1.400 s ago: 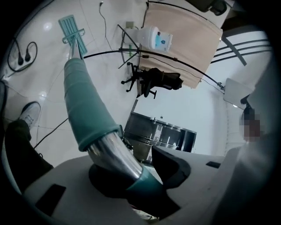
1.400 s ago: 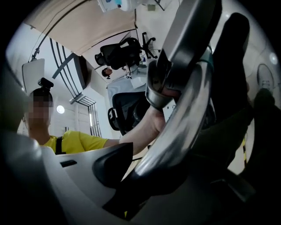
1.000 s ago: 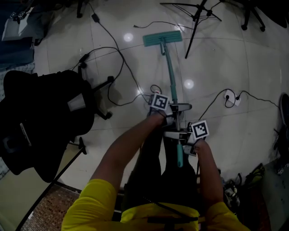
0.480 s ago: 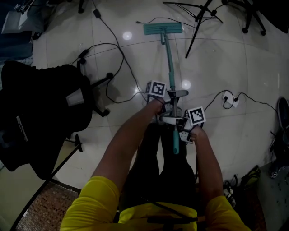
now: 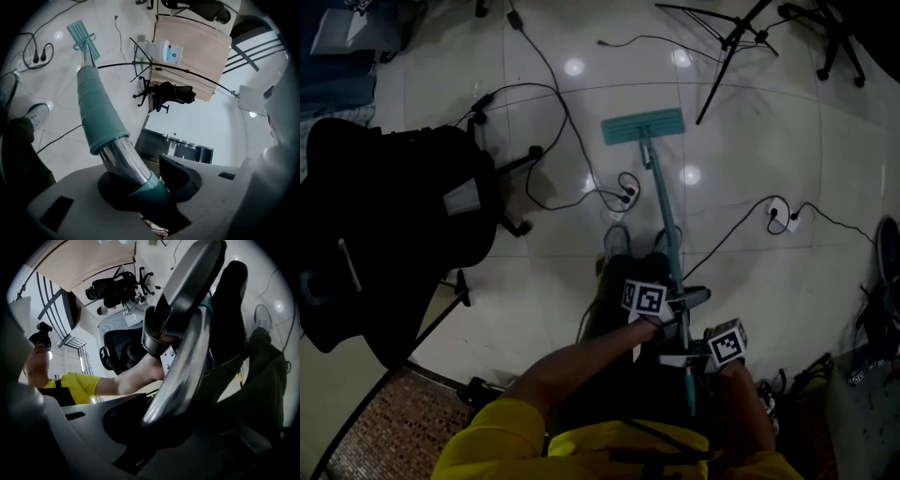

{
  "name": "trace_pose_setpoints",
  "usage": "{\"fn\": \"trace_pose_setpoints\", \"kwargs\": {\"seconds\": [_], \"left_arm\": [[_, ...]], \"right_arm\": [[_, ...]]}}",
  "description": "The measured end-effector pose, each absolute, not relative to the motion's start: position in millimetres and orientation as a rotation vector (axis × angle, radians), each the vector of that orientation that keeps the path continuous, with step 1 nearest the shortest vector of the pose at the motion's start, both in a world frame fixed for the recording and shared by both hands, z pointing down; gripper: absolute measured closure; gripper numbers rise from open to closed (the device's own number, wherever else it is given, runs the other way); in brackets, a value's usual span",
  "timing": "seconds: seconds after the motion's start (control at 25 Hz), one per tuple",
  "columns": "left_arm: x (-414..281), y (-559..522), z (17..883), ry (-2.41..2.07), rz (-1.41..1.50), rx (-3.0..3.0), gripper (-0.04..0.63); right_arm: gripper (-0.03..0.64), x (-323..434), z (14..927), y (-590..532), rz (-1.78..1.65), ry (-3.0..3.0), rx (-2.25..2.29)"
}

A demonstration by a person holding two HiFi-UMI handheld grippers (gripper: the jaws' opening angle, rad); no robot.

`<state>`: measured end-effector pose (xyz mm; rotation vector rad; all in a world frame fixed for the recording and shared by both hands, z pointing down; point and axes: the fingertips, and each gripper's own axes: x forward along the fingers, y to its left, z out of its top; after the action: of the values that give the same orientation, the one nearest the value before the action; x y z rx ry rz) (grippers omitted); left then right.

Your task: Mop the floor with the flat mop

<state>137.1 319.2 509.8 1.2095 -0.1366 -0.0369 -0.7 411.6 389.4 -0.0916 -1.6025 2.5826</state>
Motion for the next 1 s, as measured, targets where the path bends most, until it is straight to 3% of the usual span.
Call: {"fn": "trace_pose_setpoints", "kwargs": {"seconds": [0.28, 0.72, 1.0], "left_arm": [[132, 281, 525, -0.225, -0.105, 1.292, 0.453], [98, 95, 598, -0.32, -0.177, 1.328, 0.451], [73, 23, 622, -0.324, -0.079, 1.415, 0.451]], "right_arm": [[0.551, 6, 415, 397, 2.378, -1.613, -0.186], [0.552, -10, 503, 222, 2.221, -1.795, -0.17], [0.554, -36, 522, 153, 2.353, -1.799, -0.11]]}}
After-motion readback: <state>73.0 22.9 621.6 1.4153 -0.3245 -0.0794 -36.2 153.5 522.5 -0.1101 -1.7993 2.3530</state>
